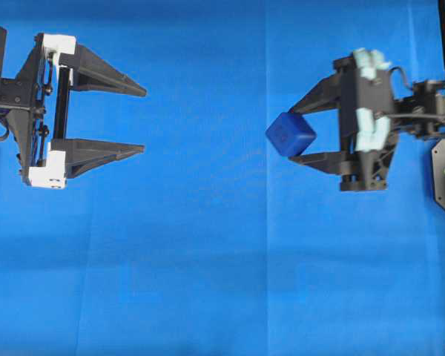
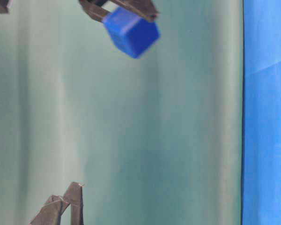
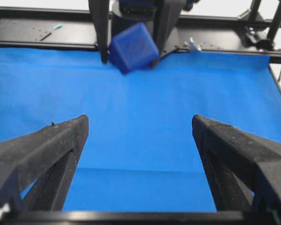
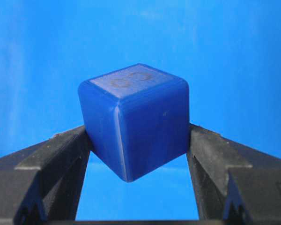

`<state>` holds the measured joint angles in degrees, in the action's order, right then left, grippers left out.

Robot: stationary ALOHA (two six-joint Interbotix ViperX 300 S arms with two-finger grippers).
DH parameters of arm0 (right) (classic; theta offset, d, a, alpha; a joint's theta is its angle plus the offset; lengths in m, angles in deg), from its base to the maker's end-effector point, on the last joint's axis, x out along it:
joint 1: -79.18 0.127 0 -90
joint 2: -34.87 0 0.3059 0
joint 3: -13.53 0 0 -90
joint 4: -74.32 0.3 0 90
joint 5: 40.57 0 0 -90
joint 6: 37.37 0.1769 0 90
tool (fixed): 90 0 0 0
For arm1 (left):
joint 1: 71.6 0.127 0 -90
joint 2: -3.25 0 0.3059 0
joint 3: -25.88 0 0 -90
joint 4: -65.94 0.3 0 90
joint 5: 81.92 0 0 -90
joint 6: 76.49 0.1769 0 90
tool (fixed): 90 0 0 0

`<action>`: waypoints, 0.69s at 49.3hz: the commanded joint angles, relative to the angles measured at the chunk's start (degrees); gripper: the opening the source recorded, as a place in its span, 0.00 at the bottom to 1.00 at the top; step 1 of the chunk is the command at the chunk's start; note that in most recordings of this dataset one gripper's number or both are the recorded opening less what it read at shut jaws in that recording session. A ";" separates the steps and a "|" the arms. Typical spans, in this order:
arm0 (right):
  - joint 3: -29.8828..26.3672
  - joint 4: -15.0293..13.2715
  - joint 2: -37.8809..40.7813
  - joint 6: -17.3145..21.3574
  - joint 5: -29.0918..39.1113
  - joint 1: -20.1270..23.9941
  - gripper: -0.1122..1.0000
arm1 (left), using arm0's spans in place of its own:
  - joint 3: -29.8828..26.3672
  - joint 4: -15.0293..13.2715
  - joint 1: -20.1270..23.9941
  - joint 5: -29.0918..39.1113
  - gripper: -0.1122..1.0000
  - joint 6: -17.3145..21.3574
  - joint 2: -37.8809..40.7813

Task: Handover the blue block to the right arm after grasping it with the left arm, then place it in the designated position.
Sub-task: 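Rotate the right gripper downward and lower the cube to the table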

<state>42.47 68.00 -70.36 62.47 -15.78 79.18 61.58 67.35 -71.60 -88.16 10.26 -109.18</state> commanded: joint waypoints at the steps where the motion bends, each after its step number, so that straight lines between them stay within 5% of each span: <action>1: -0.35 0.09 1.49 0.09 -2.72 0.09 0.59 | -0.97 -0.09 0.00 -0.44 0.94 0.00 -0.26; 24: 0.26 0.35 16.08 0.18 -19.25 0.09 0.59 | -0.88 0.00 0.00 -0.44 0.94 0.00 -0.18; 34: -0.62 3.43 23.82 0.18 -23.91 0.09 0.59 | -0.88 0.00 0.00 -0.53 0.94 0.00 -0.18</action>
<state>43.52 70.46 -47.86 62.56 -38.11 79.09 61.58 67.35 -71.60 -88.16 10.26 -109.18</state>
